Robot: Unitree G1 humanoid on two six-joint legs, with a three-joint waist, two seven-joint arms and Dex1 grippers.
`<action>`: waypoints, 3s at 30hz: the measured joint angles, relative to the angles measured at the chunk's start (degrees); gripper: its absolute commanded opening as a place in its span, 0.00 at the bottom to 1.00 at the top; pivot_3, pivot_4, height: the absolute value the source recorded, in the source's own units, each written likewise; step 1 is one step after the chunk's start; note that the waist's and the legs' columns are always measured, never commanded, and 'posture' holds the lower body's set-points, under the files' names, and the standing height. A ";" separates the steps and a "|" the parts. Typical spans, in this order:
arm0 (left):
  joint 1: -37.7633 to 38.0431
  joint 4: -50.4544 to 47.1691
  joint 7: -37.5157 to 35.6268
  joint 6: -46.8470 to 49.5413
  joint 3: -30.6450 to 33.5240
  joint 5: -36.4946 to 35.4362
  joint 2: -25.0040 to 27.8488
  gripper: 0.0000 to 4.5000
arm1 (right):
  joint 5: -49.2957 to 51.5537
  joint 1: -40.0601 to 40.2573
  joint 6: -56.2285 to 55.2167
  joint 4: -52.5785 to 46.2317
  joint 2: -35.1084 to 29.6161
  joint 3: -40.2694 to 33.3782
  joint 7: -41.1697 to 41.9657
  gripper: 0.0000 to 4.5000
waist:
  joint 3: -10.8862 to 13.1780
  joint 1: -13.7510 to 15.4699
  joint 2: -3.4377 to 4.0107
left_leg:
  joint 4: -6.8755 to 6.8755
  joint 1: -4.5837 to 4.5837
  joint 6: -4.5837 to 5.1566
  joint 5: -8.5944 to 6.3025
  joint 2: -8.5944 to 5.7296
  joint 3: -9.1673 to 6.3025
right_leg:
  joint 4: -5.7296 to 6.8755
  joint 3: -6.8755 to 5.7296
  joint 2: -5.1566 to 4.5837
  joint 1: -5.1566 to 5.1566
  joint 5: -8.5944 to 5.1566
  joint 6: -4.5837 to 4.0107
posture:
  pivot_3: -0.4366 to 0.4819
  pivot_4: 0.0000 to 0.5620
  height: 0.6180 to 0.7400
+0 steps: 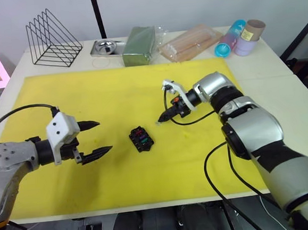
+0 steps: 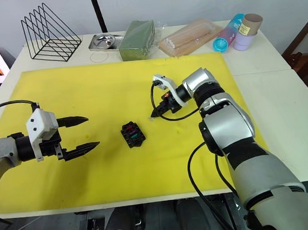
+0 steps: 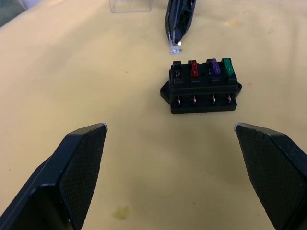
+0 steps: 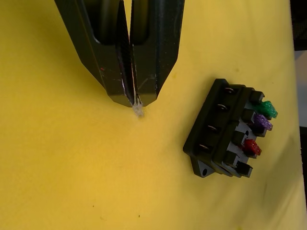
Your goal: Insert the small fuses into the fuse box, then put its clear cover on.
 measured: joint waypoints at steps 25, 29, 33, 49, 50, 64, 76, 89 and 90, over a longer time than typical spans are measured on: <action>1.00 -0.04 0.49 -0.32 -1.20 0.09 -1.37 1.00 | 25.98 21.50 51.69 -53.91 -16.95 0.87 -7.99 0.00 | 0.00 0.19 -0.01 | 0.01 -0.01 0.01 0.00 0.00 -0.06 | -0.03 0.00 0.03 0.01 -0.01 -0.01 | 0.48 0.27 1.00; 0.57 -0.04 0.17 -0.33 -1.35 0.08 -1.37 1.00 | 30.54 25.10 51.73 -55.17 -17.17 0.55 -14.62 0.00 | -0.01 0.19 -0.02 | 0.03 -0.01 0.01 0.00 -0.01 -0.04 | -0.03 0.00 0.03 0.02 -0.01 0.00 | 0.48 0.27 1.00; -0.12 -0.04 0.09 -0.32 -2.12 0.08 -1.37 1.00 | 34.51 25.94 51.73 -55.29 -16.52 -0.73 -21.01 0.00 | -0.01 0.17 -0.02 | 0.03 -0.01 0.01 0.00 -0.01 -0.05 | -0.03 0.00 0.05 0.02 -0.01 0.00 | 0.48 0.27 1.00; -1.21 0.21 0.42 -0.30 -2.57 0.26 -1.37 1.00 | 39.32 25.41 42.53 -57.03 -21.61 4.72 -22.36 0.38 | -0.01 0.21 -0.02 | 0.06 -0.01 0.01 0.00 0.00 -0.06 | -0.05 0.00 0.06 0.05 -0.01 0.01 | 0.48 0.27 1.00; -1.55 0.44 0.38 -0.30 -2.80 0.44 -1.37 1.00 | 38.54 24.39 39.97 -56.04 -22.23 6.69 -20.50 0.38 | -0.01 0.20 -0.02 | 0.06 -0.01 0.01 0.00 0.00 -0.06 | -0.04 0.00 0.07 0.04 -0.01 0.01 | 0.48 0.27 1.00; -2.29 1.40 -0.04 -0.37 -3.21 1.23 -1.48 1.00 | 27.82 15.70 23.70 -44.37 -20.16 22.76 -0.33 0.38 | -0.01 0.20 -0.02 | 0.02 -0.01 0.01 0.00 0.02 -0.05 | -0.04 0.00 0.06 0.00 -0.01 0.00 | 0.48 0.27 1.00; -0.98 1.07 0.46 -0.40 -2.73 1.22 -1.54 1.00 | 23.96 14.06 22.89 -38.45 -16.28 23.71 3.90 0.38 | -0.01 0.10 -0.02 | 0.03 -0.01 0.01 0.00 0.02 -0.05 | -0.02 -0.01 0.08 0.00 -0.01 0.00 | 0.48 0.27 1.00; -0.96 1.07 0.46 -0.49 -2.73 1.23 -1.60 1.00 | 20.28 13.26 21.43 -34.75 -14.89 23.71 6.87 0.10 | -0.01 0.19 -0.02 | 0.04 -0.01 0.01 0.00 0.02 -0.05 | -0.01 -0.01 0.06 0.01 -0.01 0.00 | 0.48 0.27 1.00; -0.95 1.07 0.47 -0.49 -2.73 1.23 -1.60 1.00 | 20.25 13.24 21.38 -34.61 -14.84 23.71 6.94 0.02 | -0.01 0.18 -0.02 | 0.04 -0.01 0.01 0.00 0.02 -0.05 | -0.02 -0.01 0.06 0.01 -0.01 0.00 | 0.48 0.27 1.00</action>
